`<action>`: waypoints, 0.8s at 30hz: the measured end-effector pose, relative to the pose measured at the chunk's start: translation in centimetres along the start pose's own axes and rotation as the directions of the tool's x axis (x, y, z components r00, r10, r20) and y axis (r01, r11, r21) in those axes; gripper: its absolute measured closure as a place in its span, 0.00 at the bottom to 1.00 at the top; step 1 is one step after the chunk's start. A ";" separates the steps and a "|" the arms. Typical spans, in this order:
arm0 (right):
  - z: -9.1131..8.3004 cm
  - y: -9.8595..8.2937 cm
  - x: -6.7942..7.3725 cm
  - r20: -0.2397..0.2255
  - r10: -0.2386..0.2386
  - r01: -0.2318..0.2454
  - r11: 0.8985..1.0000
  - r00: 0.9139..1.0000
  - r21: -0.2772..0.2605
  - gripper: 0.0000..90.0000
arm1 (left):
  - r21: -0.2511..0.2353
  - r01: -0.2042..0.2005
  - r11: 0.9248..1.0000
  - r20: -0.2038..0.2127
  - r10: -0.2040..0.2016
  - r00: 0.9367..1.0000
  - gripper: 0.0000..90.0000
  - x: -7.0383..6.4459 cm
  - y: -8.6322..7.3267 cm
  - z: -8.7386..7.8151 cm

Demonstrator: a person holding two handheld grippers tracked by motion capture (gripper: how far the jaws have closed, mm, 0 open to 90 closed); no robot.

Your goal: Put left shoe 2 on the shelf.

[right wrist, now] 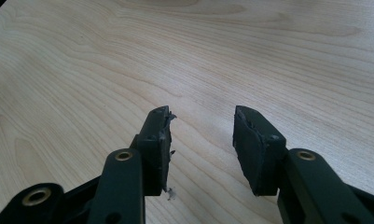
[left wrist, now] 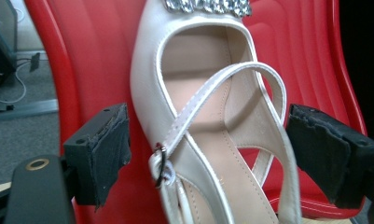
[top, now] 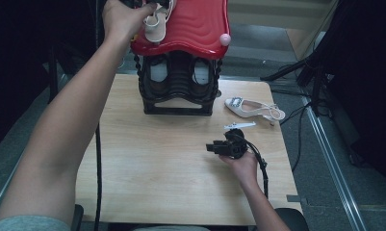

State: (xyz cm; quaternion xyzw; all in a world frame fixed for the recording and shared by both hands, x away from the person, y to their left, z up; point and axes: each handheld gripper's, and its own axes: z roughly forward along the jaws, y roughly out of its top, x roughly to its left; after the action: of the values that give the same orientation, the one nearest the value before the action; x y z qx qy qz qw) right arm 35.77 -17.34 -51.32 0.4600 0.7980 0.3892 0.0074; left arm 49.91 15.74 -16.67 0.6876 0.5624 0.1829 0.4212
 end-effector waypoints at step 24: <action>-0.1 0.1 -0.4 0.002 0.004 -0.004 1.000 1.000 -0.009 0.63 | -0.014 -0.022 1.000 0.006 0.022 1.000 0.64 6.9 -2.0 -5.1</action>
State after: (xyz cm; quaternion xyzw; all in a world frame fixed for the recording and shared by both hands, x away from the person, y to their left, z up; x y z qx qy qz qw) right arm 36.01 -17.64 -51.33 0.4621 0.7953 0.3924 0.0092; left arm 47.02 24.04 -16.79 0.6913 0.5523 0.1891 0.4259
